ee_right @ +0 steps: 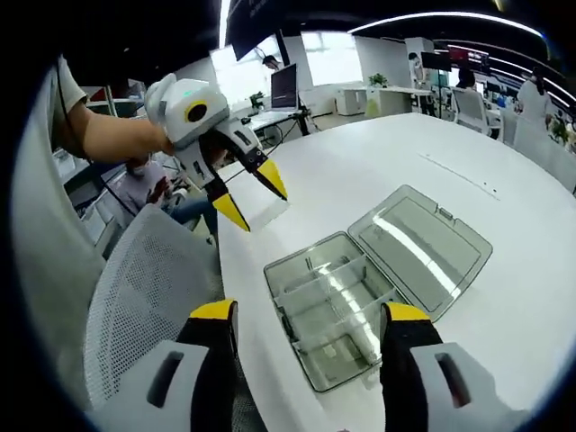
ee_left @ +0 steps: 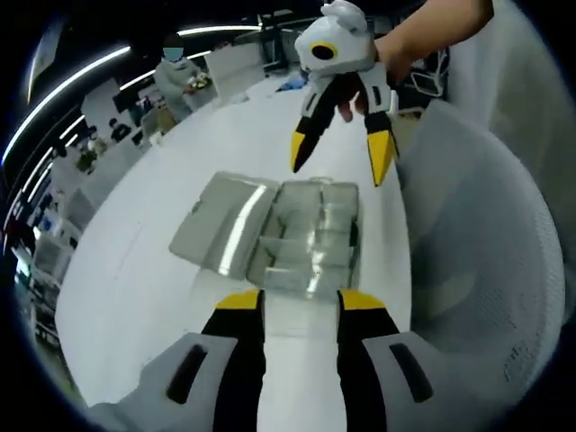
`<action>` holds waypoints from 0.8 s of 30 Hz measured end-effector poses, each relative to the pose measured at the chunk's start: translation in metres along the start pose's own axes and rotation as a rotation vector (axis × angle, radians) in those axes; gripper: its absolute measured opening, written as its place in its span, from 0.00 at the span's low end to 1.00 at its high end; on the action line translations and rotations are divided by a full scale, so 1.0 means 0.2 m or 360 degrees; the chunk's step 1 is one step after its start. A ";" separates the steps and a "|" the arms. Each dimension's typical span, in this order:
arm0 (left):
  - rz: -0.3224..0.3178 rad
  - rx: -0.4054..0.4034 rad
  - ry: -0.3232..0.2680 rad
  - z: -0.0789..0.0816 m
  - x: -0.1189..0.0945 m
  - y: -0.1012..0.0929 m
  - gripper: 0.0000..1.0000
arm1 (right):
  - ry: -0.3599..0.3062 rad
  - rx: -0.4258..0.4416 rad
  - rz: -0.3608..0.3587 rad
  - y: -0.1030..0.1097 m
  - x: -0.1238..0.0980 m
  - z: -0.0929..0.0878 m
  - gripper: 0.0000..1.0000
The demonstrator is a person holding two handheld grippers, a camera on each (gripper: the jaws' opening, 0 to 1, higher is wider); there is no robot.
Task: Insert the divider into the dual guide fixture by aligning both edges with the guide slots and pushing it downward to the bottom, including one-sided entry, uneven engagement, binding, and posture correction.
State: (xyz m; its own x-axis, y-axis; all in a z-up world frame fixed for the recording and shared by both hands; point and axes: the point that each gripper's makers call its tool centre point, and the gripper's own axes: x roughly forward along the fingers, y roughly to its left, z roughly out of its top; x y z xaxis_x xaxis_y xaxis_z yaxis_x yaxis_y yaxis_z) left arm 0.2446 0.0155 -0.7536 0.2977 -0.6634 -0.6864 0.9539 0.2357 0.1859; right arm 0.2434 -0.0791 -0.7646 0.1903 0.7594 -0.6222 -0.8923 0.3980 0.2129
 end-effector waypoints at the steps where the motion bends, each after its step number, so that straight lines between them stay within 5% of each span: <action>1: 0.0002 0.0005 -0.0010 0.02 0.00 -0.01 0.27 | -0.0027 0.0032 0.0022 0.01 0.00 0.02 0.59; 15: 0.0086 0.0095 -0.0202 0.25 0.04 -0.03 0.27 | -0.0211 0.0232 0.0113 0.02 0.00 0.18 0.44; 24: 0.0122 0.0193 -0.0268 0.33 0.05 -0.02 0.27 | -0.0270 0.0322 0.0186 0.04 0.00 0.24 0.33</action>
State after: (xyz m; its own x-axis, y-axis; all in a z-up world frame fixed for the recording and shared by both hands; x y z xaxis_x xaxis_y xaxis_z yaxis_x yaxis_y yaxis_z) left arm 0.2466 -0.0388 -0.7144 0.3619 -0.7585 -0.5419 0.9229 0.2096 0.3230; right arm 0.2561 -0.0504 -0.7266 0.1722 0.8745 -0.4534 -0.8157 0.3846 0.4321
